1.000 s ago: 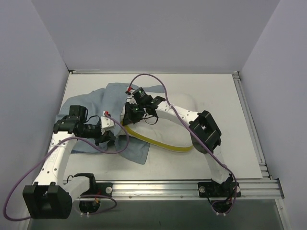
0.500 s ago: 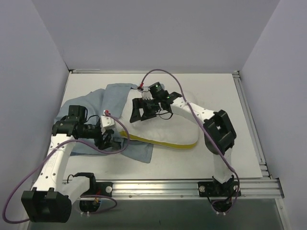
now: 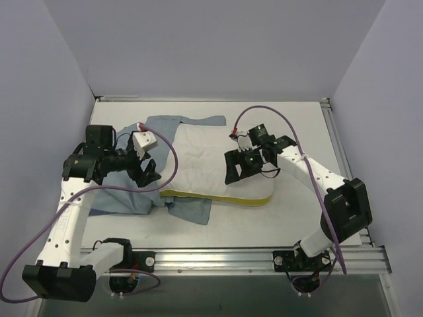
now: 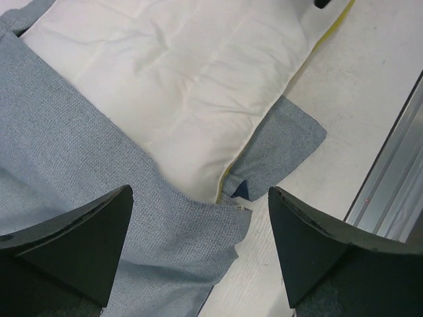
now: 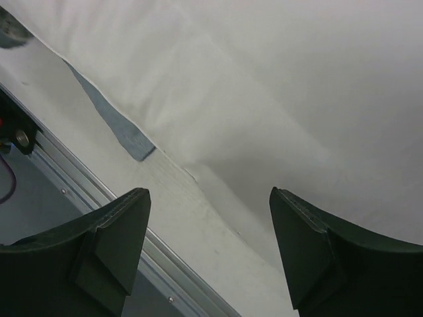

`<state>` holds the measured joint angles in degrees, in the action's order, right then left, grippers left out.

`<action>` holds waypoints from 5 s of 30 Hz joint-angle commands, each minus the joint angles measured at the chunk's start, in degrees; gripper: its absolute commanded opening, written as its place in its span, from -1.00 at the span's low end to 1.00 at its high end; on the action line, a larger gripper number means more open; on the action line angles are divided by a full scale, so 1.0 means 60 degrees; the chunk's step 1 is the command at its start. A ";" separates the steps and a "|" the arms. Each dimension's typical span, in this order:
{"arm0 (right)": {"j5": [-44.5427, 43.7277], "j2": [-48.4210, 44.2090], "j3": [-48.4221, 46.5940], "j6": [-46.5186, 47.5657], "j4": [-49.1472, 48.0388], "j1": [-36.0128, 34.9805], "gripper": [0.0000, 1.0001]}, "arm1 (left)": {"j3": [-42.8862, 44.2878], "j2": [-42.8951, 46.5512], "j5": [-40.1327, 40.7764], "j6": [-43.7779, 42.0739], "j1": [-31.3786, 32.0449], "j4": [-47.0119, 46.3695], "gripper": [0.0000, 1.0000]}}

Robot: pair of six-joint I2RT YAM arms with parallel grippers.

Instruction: Put the pillow into the pillowcase

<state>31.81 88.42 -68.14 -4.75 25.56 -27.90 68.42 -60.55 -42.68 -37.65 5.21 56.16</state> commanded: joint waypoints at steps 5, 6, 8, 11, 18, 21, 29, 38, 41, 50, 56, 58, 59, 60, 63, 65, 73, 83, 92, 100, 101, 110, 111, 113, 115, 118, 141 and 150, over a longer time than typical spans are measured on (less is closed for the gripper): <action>0.0644 0.1122 0.1044 -0.0336 0.0368 0.0022 0.42 | 0.0886 -0.0470 0.1342 0.0943 0.0288 -0.0308 0.82; 0.1066 0.1403 0.0971 -0.0292 0.0412 -0.0037 0.38 | 0.0785 -0.0440 0.1167 0.0885 0.0361 -0.0308 0.82; 0.1668 0.1988 0.0912 -0.0262 0.0427 -0.0154 0.24 | 0.0609 -0.0352 0.1048 0.0505 0.0595 -0.0307 0.83; 0.3352 0.2022 0.0868 -0.0146 0.0398 -0.0125 0.18 | 0.0038 -0.0264 0.1414 -0.0096 0.1633 -0.0526 0.85; 0.4161 -0.0218 0.1073 -0.0247 0.0500 0.1247 0.24 | -0.1924 -0.0322 0.2613 -0.1386 0.4518 -0.2736 0.95; 0.4600 -0.0791 0.1219 -0.0234 0.0938 0.2128 0.25 | -0.2394 -0.0892 0.3770 -0.1575 0.5794 -0.3967 0.95; 0.4249 -0.2328 0.2726 0.0588 0.1939 0.3346 0.28 | -0.2556 -0.2722 0.5282 -0.3038 0.6338 -0.5435 0.95; 0.3046 -0.3516 0.3461 0.1085 0.1203 0.3916 0.25 | -0.1123 -0.5516 0.3803 -0.3908 0.5738 -0.3501 0.09; 0.3587 -0.3574 0.3461 0.1304 0.1291 0.4619 0.25 | 0.0296 -0.6878 0.3335 -0.2796 0.5344 -0.3530 -0.33; 0.2318 -0.4438 0.3548 0.3149 0.0329 0.4714 0.21 | 0.5482 -0.9870 0.1386 0.0430 0.4551 -0.2551 -1.00; -0.1986 -0.4382 0.4749 0.4994 -0.2654 0.0133 0.28 | 0.6086 -1.0254 0.0200 0.0254 0.4536 -0.1422 -1.00; -0.2894 -0.3653 0.4925 0.5581 -0.3524 -0.0533 0.31 | 0.6115 -1.0254 -0.0252 0.0517 0.4435 -0.1130 -0.75; -0.3175 -0.3344 0.4940 0.5756 -0.4267 -0.0753 0.35 | 0.6101 -1.0225 -0.0386 0.0605 0.4390 -0.1070 -0.58; -0.3396 -0.3051 0.4969 0.5932 -0.4826 -0.1147 0.37 | 0.6101 -1.0196 -0.0474 0.0881 0.4317 -0.1026 -0.39; -0.3925 -0.2054 0.5087 0.6796 -0.6425 -0.1749 0.41 | 0.6013 -0.9976 -0.0549 0.1293 0.4083 -0.1011 0.14; -0.3896 -0.1526 0.5203 0.7266 -0.7261 -0.1999 0.41 | 0.5969 -0.9815 -0.0490 0.1498 0.3879 -0.0996 0.27; -0.3794 -0.1100 0.5995 0.7604 -0.8509 -0.3318 0.42 | 0.6072 -0.9551 -0.0637 0.2071 0.3262 -0.0967 0.47; -0.3033 0.0789 0.4401 0.7721 -0.6816 -0.3305 0.31 | 0.5544 -0.8702 -0.0548 0.1895 0.2984 -0.0631 0.56; -0.2458 0.0864 0.3622 0.8175 -0.4685 -0.3509 -0.93 | 0.5136 -0.8760 0.0329 0.0080 0.3729 0.0615 0.57; -0.3646 0.0410 0.4046 0.8570 -0.4656 -0.3407 -1.00 | 0.4227 -0.9184 0.2071 -0.0199 0.4097 0.0104 0.38; -0.3705 0.0366 0.4119 0.8600 -0.4656 -0.3305 -1.00 | 0.4241 -0.9199 0.2190 -0.0374 0.4097 0.0103 0.25; -0.4072 -0.0717 0.4779 0.8761 -0.3851 -0.2236 -1.00 | 0.5865 -0.9243 0.2673 -0.2847 0.3117 0.4024 -1.00; -0.4057 -0.1023 0.4823 0.8761 -0.3720 -0.2003 -1.00 | 0.5925 -0.9287 0.2805 -0.3011 0.2956 0.4623 -1.00; -0.3955 -0.1405 0.5042 0.8819 -0.3280 -0.1898 -1.00 | 0.5635 -0.9200 0.3358 -0.3391 0.2605 0.4877 -1.00; -0.3853 -0.2137 0.5291 0.8820 -0.2828 -0.1898 -1.00 | 0.5210 -0.9010 0.3756 -0.3641 0.2413 0.4704 -1.00; -0.3486 -0.3104 0.5745 0.8747 -0.2271 -0.2043 -1.00 | 0.4447 -0.8965 0.3876 -0.3672 0.2251 0.4265 -1.00; 0.0218 -0.6319 0.4064 0.6362 0.0986 0.1848 0.43 | 0.5616 -0.6929 0.0270 -0.0442 0.2706 0.2355 0.46; 0.1743 -0.0268 -0.1146 0.1737 -0.0054 0.2468 0.34 | 0.6013 -0.7660 0.6786 0.3213 0.2749 -0.1055 0.62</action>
<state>36.84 81.47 -67.55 19.53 27.40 -12.12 102.69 -104.20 -17.15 -25.17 21.17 56.27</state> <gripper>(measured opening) 0.673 0.810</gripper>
